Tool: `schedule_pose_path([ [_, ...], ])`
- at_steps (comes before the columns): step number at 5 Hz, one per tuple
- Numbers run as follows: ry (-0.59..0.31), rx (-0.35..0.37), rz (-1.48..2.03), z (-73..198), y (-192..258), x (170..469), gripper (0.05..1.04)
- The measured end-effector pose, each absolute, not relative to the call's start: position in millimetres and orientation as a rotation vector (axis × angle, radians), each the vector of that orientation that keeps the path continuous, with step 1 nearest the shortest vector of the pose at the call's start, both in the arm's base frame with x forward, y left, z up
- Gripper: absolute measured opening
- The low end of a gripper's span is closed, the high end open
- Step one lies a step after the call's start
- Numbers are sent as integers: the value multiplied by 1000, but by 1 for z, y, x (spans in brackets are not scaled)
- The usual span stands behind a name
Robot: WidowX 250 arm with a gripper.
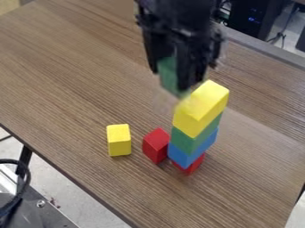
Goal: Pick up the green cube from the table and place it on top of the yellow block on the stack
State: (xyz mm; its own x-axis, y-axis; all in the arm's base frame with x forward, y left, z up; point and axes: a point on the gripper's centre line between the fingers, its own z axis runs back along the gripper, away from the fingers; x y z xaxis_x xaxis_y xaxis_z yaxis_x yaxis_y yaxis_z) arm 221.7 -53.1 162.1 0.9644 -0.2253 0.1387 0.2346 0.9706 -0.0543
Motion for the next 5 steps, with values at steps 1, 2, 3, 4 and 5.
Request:
schedule_pose_path([
  [1,-134,-54,-263,155,-68,225,577],
  [2,-127,-43,-268,153,-74,225,577],
  [3,-136,-60,-254,157,-76,227,577],
  [4,-129,-72,-235,158,-72,228,626],
  [5,-97,-70,-195,159,-62,231,942],
])
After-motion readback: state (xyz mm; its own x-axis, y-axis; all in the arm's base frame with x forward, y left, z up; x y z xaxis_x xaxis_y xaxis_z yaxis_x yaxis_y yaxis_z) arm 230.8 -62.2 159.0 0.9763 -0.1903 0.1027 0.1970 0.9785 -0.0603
